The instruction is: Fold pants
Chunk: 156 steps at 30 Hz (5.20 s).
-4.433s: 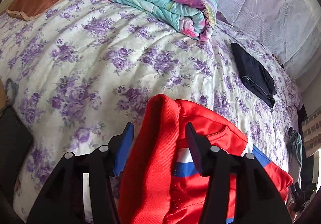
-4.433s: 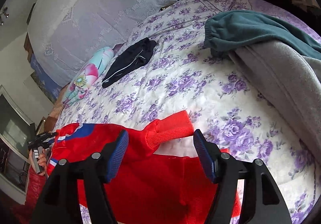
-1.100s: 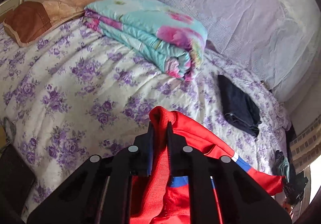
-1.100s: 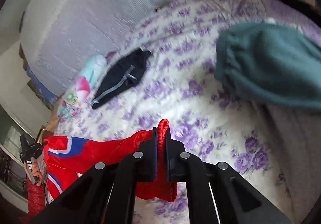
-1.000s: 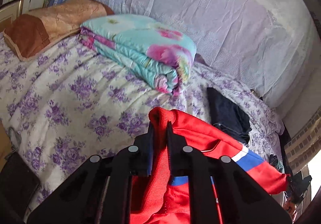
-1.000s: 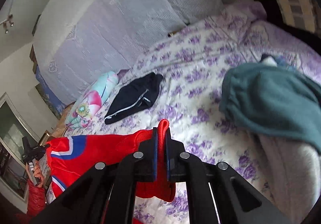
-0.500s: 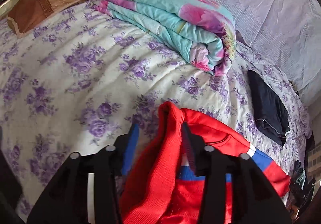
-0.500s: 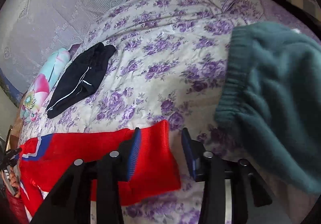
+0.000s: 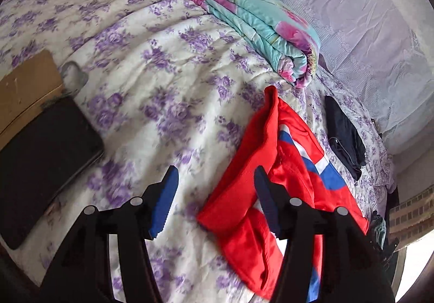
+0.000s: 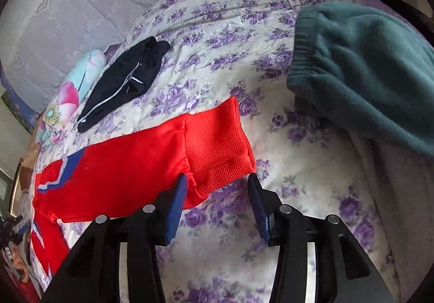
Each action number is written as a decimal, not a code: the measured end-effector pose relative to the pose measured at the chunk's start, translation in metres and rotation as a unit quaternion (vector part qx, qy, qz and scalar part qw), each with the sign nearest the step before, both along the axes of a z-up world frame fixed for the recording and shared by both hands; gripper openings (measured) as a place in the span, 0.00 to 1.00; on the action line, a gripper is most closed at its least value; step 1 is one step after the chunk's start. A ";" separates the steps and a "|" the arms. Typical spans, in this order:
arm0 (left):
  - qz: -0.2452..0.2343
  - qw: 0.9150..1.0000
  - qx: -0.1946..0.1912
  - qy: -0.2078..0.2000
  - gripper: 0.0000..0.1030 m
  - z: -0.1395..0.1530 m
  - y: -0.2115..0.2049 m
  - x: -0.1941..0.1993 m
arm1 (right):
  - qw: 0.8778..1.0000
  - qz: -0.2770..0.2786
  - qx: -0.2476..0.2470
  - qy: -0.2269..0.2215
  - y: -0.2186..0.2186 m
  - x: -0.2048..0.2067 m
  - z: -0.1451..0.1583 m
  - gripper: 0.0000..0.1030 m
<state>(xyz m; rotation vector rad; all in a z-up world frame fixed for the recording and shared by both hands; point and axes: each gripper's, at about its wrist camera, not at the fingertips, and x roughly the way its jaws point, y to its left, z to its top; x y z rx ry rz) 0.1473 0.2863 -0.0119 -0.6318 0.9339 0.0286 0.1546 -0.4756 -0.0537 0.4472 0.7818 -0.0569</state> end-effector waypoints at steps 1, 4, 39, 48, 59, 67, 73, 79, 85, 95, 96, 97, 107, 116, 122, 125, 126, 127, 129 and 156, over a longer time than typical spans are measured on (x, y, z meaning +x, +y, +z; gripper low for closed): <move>-0.001 1.000 -0.005 0.002 0.55 -0.002 0.001 -0.007 | 1.000 0.003 0.000 -0.017 0.001 -0.017 0.009 0.45; -0.023 0.999 -0.023 0.016 0.55 -0.011 -0.005 -0.017 | 0.998 0.008 0.006 -0.056 0.008 -0.078 0.029 0.49; -0.023 1.000 0.003 -0.003 0.07 0.002 -0.080 -0.069 | 0.987 0.006 0.087 -0.135 0.030 -0.198 0.029 0.16; -0.046 0.999 0.000 0.006 0.16 -0.039 -0.084 -0.103 | 0.996 -0.004 0.081 -0.042 0.018 -0.237 -0.045 0.24; 0.025 0.994 0.086 -0.058 0.36 0.032 -0.054 -0.122 | 0.988 0.045 -0.057 -0.134 0.076 -0.198 0.041 0.50; -0.109 0.976 0.186 -0.023 0.37 0.006 -0.164 -0.046 | 0.960 0.258 -0.058 -0.091 0.248 -0.098 0.023 0.50; -0.125 0.964 0.235 0.017 0.14 -0.029 -0.151 -0.008 | 0.957 0.289 -0.034 -0.005 0.245 -0.071 -0.023 0.49; -0.106 0.977 0.184 -0.002 0.14 -0.006 -0.112 -0.003 | 0.969 0.244 0.031 0.008 0.200 -0.073 -0.014 0.47; -0.046 0.957 0.277 -0.071 0.84 0.034 -0.107 0.037 | 0.975 0.208 0.016 -0.075 0.206 -0.047 0.032 0.62; -0.058 0.972 0.226 -0.038 0.84 -0.011 -0.095 0.113 | 0.980 0.190 -0.016 -0.057 0.275 0.073 0.021 0.77; -0.061 0.972 0.223 -0.046 0.84 -0.011 -0.095 0.111 | 0.982 0.183 -0.015 -0.032 0.276 0.081 0.005 0.77; -0.065 0.971 0.221 -0.055 0.85 -0.010 -0.096 0.108 | 0.984 0.179 -0.009 -0.003 0.274 0.087 -0.014 0.78; -0.067 0.958 0.270 -0.068 0.85 -0.007 -0.112 0.101 | 0.978 0.195 0.062 -0.044 0.255 0.077 -0.019 0.83; -0.060 0.946 0.299 -0.107 0.87 0.006 -0.120 0.088 | 0.972 0.197 0.083 -0.101 0.253 0.067 -0.005 0.83; -0.061 0.942 0.305 -0.125 0.87 0.010 -0.124 0.082 | 0.966 0.204 0.079 -0.137 0.254 0.058 0.007 0.83; -0.067 0.944 0.299 -0.125 0.87 0.010 -0.125 0.082 | 0.965 0.209 0.063 -0.143 0.259 0.056 0.013 0.83; -0.068 0.944 0.297 -0.125 0.87 0.010 -0.125 0.082 | 0.965 0.211 0.057 -0.146 0.261 0.056 0.016 0.83; -0.067 0.944 0.297 -0.125 0.87 0.011 -0.124 0.082 | 0.965 0.212 0.051 -0.148 0.262 0.055 0.019 0.83; -0.068 0.945 0.295 -0.125 0.87 0.011 -0.124 0.082 | 0.964 0.217 0.038 -0.147 0.265 0.055 0.026 0.83; -0.123 0.977 0.165 -0.053 0.81 -0.019 -0.098 0.117 | 0.910 0.381 -0.153 -0.046 0.249 0.162 0.017 0.81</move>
